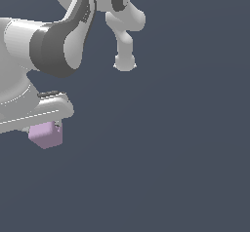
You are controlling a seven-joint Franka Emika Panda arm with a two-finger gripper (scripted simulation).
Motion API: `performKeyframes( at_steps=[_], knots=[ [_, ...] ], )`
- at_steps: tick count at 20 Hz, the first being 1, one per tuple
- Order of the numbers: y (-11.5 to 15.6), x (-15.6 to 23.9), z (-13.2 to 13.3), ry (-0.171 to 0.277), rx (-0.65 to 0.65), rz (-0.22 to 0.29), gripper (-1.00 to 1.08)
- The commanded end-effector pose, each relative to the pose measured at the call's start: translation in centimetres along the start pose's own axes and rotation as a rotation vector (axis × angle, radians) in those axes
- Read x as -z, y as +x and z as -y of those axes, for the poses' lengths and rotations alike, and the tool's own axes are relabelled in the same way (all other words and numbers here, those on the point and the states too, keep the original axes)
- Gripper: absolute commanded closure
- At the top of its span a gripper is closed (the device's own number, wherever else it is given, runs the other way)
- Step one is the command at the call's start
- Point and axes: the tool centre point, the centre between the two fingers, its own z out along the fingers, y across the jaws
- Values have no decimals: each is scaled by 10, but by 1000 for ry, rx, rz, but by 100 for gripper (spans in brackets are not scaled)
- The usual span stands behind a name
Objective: Pick up the object and move it to a goal position.
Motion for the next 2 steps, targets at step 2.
performKeyframes(
  at_steps=[2],
  knots=[
    [1, 1, -1, 0, 1, 0, 108]
  ],
)
